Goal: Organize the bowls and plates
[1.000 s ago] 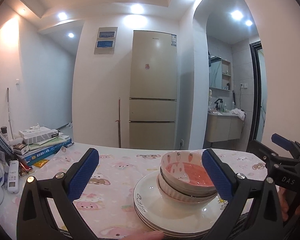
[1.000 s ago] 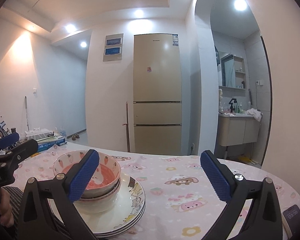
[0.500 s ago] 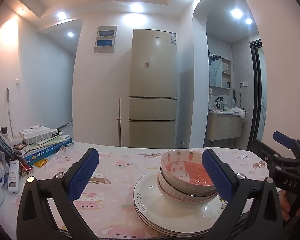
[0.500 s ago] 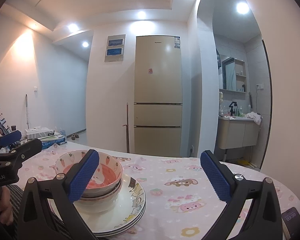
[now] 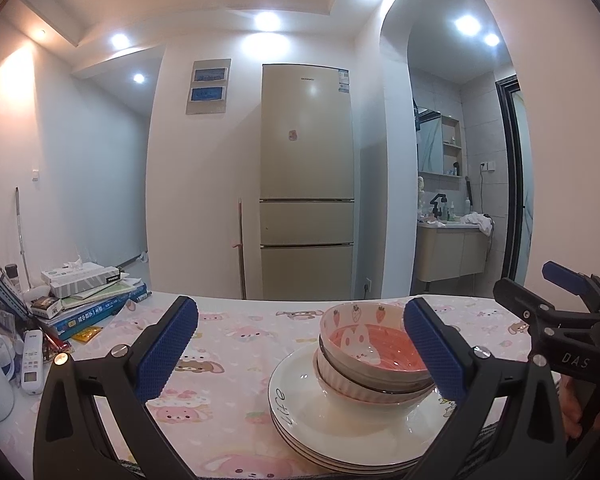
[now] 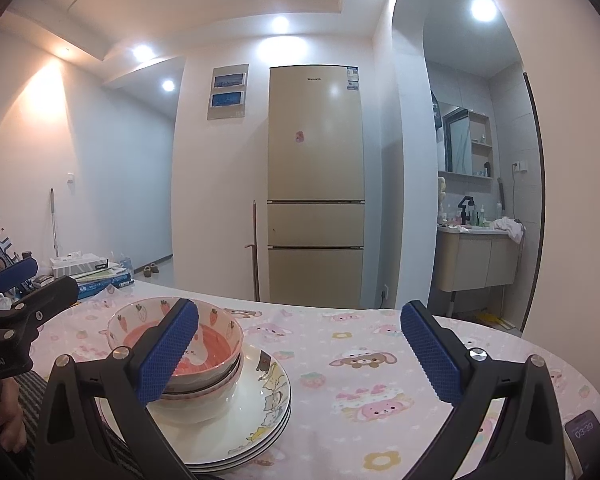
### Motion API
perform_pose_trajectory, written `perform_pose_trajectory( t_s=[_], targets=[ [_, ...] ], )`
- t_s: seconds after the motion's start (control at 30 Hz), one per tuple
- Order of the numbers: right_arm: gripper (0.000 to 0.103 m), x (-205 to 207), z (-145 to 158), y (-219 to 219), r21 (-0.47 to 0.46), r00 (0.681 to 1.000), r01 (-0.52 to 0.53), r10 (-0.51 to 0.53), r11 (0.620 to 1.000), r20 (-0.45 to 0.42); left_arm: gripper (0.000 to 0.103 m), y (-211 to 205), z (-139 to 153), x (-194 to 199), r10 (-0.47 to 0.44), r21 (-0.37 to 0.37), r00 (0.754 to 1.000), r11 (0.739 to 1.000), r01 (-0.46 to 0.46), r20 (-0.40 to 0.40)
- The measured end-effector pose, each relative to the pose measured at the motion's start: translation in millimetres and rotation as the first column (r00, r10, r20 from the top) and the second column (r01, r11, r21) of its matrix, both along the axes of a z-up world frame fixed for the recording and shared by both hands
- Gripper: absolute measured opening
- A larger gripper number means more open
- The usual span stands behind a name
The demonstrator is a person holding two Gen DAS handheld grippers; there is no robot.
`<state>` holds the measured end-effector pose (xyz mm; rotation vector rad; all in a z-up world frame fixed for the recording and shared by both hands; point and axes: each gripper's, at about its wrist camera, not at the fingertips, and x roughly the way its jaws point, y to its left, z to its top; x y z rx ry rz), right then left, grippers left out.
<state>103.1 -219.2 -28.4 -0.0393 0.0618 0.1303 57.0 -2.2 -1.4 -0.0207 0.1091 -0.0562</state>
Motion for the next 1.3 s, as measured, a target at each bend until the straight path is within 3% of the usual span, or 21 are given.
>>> perform_pose_trajectory(
  t_s=[1.3],
  targets=[
    [0.103,3.1,-3.0,-0.4,0.006,1.000,0.001,-0.001,1.000,-0.013,0.103,-6.5,3.3,0.9,-0.003,0.030,1.000,1.000,0.003,-0.016]
  ],
)
